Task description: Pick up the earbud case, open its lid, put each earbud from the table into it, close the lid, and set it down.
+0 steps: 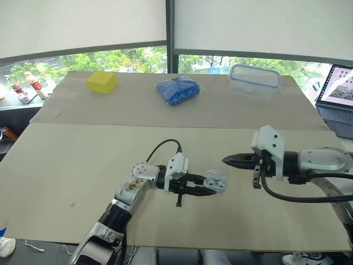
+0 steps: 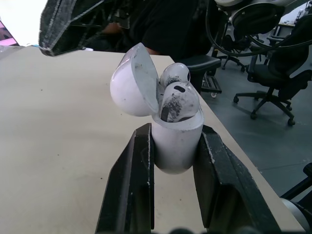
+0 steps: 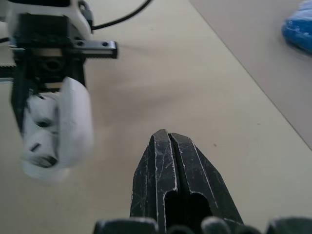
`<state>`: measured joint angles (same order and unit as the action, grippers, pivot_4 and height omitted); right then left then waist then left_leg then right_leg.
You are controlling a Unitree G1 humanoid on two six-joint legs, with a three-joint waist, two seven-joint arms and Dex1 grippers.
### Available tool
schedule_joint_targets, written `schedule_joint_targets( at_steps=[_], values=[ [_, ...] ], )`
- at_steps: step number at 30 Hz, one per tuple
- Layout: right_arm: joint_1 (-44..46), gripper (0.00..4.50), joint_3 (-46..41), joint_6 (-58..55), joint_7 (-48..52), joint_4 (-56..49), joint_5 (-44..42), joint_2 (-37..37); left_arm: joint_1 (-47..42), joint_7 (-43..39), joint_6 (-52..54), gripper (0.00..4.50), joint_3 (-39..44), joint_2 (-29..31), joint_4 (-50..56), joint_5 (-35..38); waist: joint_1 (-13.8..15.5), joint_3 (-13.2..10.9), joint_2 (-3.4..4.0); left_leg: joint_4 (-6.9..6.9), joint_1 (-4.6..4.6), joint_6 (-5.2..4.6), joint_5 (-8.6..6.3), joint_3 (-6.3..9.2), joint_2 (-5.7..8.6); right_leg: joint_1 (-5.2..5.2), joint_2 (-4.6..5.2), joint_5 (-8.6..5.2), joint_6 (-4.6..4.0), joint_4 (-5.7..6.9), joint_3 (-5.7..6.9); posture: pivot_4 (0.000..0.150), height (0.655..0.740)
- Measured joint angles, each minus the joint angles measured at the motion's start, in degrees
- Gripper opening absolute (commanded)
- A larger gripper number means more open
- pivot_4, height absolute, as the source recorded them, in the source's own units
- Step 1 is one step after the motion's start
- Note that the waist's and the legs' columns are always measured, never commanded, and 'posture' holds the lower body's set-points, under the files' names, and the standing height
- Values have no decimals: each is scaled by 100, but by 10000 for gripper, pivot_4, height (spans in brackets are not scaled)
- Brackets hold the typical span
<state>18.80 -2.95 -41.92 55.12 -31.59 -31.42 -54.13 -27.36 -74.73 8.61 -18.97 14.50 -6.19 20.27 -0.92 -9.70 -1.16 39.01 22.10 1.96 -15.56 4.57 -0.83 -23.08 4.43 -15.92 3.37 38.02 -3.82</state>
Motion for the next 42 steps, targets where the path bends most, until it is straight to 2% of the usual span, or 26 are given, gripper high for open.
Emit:
schedule_joint_targets(
  at_steps=[5,11,17,20,22,25,28,38,42],
  values=[
    [-17,0,-67,-505,65,-444,-655,-123,-69,13,-36,5851,-4,-12,-182,-82,17,0,0,3,1,0,0,0,0,0,0,0,0,1,0,1500,6995],
    [-514,0,-420,-949,121,-904,-1297,-481,-162,14,-126,5851,19,-10,-399,-122,22,0,0,3,1,0,0,0,0,0,0,0,0,1,1,1500,6995],
    [-428,0,-756,-979,-462,-882,-1702,-43,-194,-10,-279,5851,14,-14,-477,-219,-5,0,-1,3,-2,0,0,1,-1,0,-2,0,0,4,1,1500,6995],
    [-92,0,-774,-980,-852,-670,-1616,82,-193,-58,-363,5851,-10,-6,-482,-241,6,0,0,3,0,0,0,1,0,0,0,0,0,2,0,1500,6995],
    [21,0,-549,-944,-1027,-483,-1252,32,-191,-81,-384,5851,-23,2,-481,-244,17,0,0,3,2,0,0,0,0,-2,0,0,0,1,1,1500,6995],
    [30,0,-58,-886,-1060,-284,-774,-85,-191,-91,-400,5851,-28,-1,-480,-244,22,0,0,3,7,0,0,0,0,-6,1,0,0,0,1,1500,6995],
    [30,0,194,-872,-919,-269,-664,-94,-192,-89,-413,5851,-29,-7,-480,-244,18,0,0,3,7,0,0,1,-1,-7,-1,0,0,1,1,1500,6995],
    [-268,0,-122,-1256,-507,-690,-1476,-362,-191,1,-426,5851,-35,-11,-507,-302,20,0,-1,5,7,0,0,1,0,-5,0,0,0,1,1,1500,6995],
    [-550,0,-149,-1322,-524,-808,-1500,-416,-200,121,-149,5851,23,-39,-513,-233,19,0,0,7,6,0,0,1,0,-4,0,0,1,2,1,1500,6995]
  ],
)
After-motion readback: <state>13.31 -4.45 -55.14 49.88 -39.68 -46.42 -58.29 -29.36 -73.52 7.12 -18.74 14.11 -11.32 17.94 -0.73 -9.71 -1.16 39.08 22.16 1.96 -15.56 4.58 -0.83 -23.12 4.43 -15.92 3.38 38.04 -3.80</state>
